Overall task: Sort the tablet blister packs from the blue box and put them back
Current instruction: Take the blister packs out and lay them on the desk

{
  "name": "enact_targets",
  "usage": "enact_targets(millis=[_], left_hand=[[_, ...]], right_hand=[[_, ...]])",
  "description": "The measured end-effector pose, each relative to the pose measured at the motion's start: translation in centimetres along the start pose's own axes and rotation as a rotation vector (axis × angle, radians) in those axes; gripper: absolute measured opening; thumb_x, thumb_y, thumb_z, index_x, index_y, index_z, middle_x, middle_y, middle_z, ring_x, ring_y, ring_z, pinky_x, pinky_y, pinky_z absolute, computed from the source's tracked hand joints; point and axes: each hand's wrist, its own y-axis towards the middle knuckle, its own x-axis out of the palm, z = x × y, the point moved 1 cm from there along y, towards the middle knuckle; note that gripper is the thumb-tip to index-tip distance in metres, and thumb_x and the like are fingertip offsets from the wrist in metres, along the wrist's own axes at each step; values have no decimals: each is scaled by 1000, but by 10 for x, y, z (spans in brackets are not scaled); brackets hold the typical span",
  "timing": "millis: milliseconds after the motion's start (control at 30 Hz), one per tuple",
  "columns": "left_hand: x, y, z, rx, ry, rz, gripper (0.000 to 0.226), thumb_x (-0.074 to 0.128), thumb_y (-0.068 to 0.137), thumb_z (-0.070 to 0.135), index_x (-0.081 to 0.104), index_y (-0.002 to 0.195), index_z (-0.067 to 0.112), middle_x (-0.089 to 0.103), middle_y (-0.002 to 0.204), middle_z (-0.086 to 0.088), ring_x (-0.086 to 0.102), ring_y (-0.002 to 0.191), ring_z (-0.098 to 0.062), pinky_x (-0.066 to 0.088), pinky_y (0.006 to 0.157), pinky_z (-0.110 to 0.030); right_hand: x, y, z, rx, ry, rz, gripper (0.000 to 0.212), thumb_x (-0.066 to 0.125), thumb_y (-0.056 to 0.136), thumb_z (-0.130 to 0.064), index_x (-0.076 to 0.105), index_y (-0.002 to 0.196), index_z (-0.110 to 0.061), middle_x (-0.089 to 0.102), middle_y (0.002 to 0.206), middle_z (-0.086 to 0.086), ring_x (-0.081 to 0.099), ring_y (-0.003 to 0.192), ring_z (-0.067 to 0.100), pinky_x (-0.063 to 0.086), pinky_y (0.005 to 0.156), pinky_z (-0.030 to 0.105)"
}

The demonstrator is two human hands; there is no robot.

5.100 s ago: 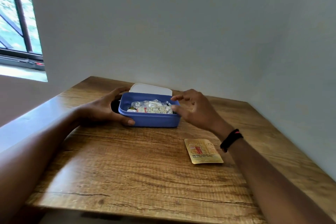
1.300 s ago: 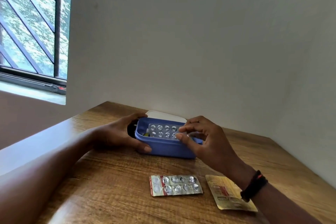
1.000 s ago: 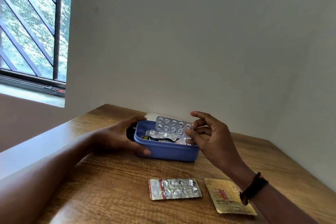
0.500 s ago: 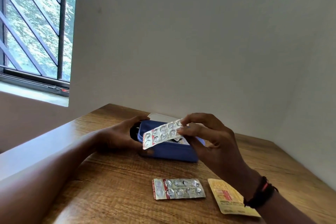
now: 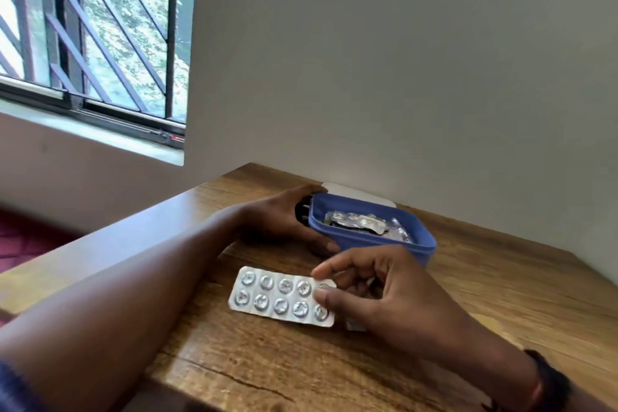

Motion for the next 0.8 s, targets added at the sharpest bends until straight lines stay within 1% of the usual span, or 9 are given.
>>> enact_targets(millis=[100, 200, 233, 333, 433, 500, 600, 700, 800], left_hand=[[1, 0, 3, -9, -7, -12, 92, 90, 44, 57, 51, 126, 41, 66, 116, 22, 62, 106, 5, 52, 94, -25], [0, -1, 6, -21, 4, -24, 88, 88, 41, 64, 47, 119, 55, 63, 115, 29, 59, 106, 11, 51, 93, -17], [0, -1, 7, -19, 10, -29, 87, 87, 43, 63, 47, 119, 56, 62, 117, 28, 58, 108, 9, 50, 94, -19], [-1, 1, 7, -38, 40, -36, 105, 86, 51, 55, 38, 141, 31, 54, 136, 10, 54, 122, -9, 45, 106, -38], [-2, 2, 7, -66, 28, -68, 117, 88, 48, 56, 31, 146, 29, 50, 139, 10, 51, 123, -9, 44, 107, -37], [-2, 2, 8, -71, 17, -79, 120, 88, 45, 57, 30, 146, 29, 50, 139, 11, 51, 124, -10, 44, 108, -38], [-2, 2, 7, -75, 12, -77, 120, 88, 44, 58, 30, 146, 31, 50, 140, 10, 51, 125, -11, 44, 108, -41], [-2, 2, 4, -66, -2, -77, 119, 89, 44, 59, 32, 145, 31, 53, 137, 12, 53, 122, -9, 46, 106, -40], [-1, 2, 3, -56, -15, -82, 115, 90, 44, 59, 35, 142, 32, 56, 131, 14, 56, 118, -7, 49, 103, -37]], right_hand=[[2, -1, 2, -7, -116, 5, 22, 73, 74, -55, 70, 95, -49, 70, 82, -22, 60, 67, -6, 41, 55, 11], [4, -2, 1, -8, -121, -22, 24, 71, 74, -60, 70, 96, -50, 71, 86, -18, 63, 71, 4, 46, 56, 20], [4, -2, 0, -11, -93, -4, 23, 71, 74, -58, 71, 95, -49, 71, 85, -17, 63, 72, 4, 47, 56, 19], [-8, 3, 3, -67, 4, 197, 9, 74, 80, -38, 76, 89, -38, 70, 80, -22, 60, 70, -8, 43, 57, 7], [-31, 12, 14, -108, -94, 446, 10, 72, 83, -27, 75, 89, -34, 70, 81, -20, 61, 76, -4, 42, 63, 8], [-46, 17, 27, -82, -177, 515, 17, 71, 83, -25, 71, 98, -33, 68, 82, -17, 61, 83, -4, 41, 70, 12], [-59, 20, 47, -1, -293, 505, 38, 68, 82, -45, 57, 117, -35, 64, 96, -16, 58, 100, 2, 45, 89, 29], [-58, 20, 56, -18, -493, 460, 57, 44, 73, -83, 50, 114, -44, 59, 109, -19, 53, 109, 9, 41, 95, 35], [-56, 24, 61, -43, -707, 367, 64, 28, 71, -92, 49, 112, -49, 50, 123, -25, 40, 129, 8, 17, 113, 45]])
